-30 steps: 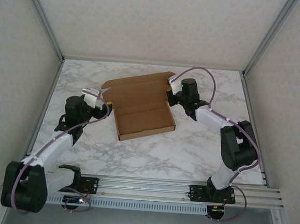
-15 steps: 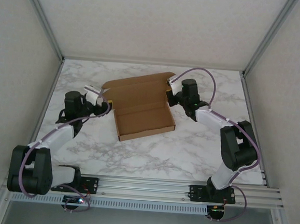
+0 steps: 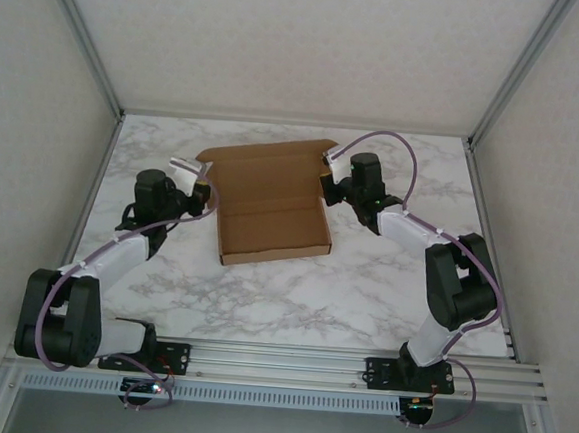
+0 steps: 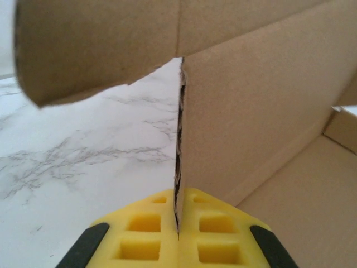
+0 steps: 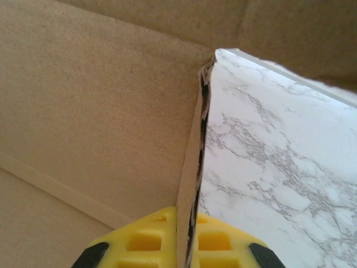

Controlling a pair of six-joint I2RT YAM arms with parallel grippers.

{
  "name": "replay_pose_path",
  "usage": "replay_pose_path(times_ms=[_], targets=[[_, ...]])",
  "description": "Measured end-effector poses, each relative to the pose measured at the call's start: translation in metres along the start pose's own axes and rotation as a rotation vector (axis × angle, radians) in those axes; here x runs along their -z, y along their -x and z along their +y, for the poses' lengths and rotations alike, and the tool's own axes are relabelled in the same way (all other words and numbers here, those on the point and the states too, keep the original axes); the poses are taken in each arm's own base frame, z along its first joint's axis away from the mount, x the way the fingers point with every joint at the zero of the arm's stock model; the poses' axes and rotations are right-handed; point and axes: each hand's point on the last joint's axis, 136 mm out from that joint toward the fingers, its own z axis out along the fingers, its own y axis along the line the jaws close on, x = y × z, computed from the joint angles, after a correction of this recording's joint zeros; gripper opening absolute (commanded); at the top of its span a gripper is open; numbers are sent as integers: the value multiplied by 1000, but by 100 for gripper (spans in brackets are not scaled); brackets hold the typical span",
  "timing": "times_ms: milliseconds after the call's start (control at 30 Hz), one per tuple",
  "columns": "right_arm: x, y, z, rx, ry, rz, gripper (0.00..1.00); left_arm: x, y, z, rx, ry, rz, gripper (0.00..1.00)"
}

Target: Fold the paper box

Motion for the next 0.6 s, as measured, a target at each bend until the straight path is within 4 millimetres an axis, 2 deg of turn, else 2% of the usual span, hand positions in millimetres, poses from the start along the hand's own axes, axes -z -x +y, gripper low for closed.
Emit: replay_pose_path(times_ms=[233, 333, 500, 600], targets=[[-2, 2, 3, -48, -56, 19, 0, -12, 1, 0, 186, 213, -35, 0], [-5, 1, 3, -65, -90, 35, 0, -26, 3, 0, 259, 311, -51, 0], [-8, -6, -10, -94, -172, 69, 0, -53, 7, -9, 311, 445, -61, 0], [-7, -9, -15, -111, -212, 81, 0, -60, 10, -13, 304, 493, -61, 0]])
